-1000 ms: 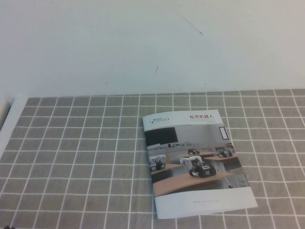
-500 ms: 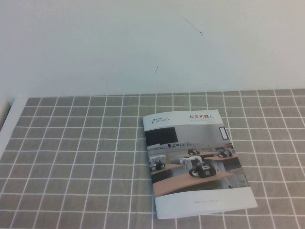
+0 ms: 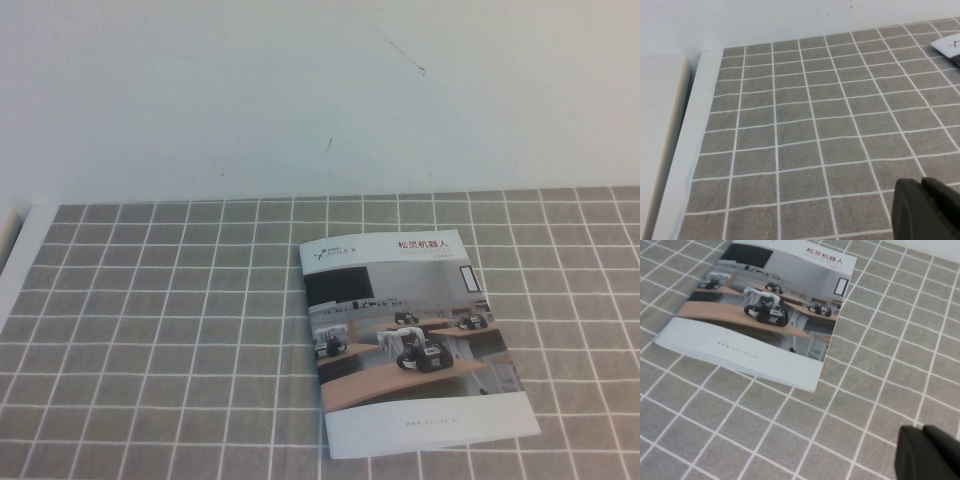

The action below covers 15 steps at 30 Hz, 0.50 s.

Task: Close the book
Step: 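Close the open booklet and leave it lying on the table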

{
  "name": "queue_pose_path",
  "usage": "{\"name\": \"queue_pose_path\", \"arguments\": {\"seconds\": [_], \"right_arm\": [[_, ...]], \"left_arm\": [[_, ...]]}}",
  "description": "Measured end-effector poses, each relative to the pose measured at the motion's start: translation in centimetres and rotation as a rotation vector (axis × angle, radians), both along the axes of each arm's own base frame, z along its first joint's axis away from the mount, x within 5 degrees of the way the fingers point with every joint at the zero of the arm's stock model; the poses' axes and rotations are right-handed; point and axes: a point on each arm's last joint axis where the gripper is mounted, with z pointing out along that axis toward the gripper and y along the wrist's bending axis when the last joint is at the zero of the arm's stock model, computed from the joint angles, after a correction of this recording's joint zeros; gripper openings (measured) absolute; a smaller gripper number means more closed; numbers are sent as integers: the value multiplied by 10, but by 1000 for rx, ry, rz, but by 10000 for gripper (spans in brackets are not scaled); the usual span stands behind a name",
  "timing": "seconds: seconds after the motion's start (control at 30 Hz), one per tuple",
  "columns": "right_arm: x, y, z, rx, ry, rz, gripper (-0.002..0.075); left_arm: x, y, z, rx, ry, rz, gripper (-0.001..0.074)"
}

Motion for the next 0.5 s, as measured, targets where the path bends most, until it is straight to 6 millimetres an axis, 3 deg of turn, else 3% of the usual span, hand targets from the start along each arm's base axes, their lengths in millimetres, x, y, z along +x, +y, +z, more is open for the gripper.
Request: {"name": "queue_pose_path", "arguments": {"seconds": [0.5], "right_arm": [[0,0,0,14,5,-8,-3]], "left_arm": [[0,0,0,-41,7,16,-4]]}}
